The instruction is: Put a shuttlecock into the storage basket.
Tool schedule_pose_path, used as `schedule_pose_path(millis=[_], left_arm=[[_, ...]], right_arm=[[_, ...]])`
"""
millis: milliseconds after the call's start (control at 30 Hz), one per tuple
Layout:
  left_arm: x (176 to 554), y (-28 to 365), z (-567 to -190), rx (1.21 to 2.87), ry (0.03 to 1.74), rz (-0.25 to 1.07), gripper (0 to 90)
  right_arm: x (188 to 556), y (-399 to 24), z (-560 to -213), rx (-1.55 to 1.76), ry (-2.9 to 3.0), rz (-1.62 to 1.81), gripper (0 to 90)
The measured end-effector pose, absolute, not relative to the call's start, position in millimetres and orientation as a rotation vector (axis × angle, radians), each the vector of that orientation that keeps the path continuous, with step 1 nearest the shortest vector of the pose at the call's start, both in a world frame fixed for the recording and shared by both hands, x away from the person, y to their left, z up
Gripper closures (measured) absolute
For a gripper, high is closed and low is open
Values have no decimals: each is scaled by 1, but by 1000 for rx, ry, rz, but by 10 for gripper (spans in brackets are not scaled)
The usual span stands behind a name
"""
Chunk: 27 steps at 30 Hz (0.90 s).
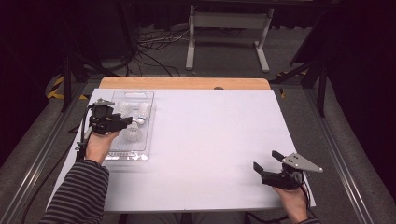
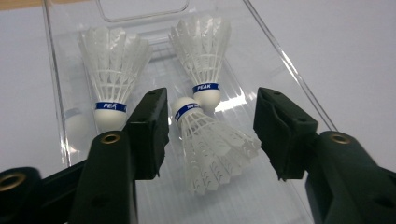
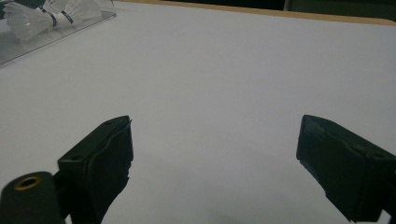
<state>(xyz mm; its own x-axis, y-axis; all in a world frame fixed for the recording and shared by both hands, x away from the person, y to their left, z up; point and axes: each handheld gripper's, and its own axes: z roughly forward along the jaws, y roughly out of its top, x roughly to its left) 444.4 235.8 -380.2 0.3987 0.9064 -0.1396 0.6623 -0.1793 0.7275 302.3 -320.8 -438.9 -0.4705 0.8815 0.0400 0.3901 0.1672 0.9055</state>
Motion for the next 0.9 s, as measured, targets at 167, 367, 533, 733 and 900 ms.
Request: schedule_pose_path(millis=[167, 367, 533, 733, 900], left_arm=[[439, 235, -376, 1926, 1304, 464, 360], [435, 233, -375, 1940, 1268, 489, 325], [431, 233, -372, 1928, 1241, 492, 308], [425, 233, -367, 1918, 1211, 490, 286], [421, 232, -365, 1922, 1193, 486, 282]], right_arm=[[302, -322, -440, 1216, 1943, 1282, 114], [302, -322, -441, 1218, 1950, 1282, 113], [302, -323, -441, 1226, 1943, 1293, 110], [302, -323, -442, 1230, 1941, 1311, 103], [302, -323, -442, 1229, 1942, 1315, 101]])
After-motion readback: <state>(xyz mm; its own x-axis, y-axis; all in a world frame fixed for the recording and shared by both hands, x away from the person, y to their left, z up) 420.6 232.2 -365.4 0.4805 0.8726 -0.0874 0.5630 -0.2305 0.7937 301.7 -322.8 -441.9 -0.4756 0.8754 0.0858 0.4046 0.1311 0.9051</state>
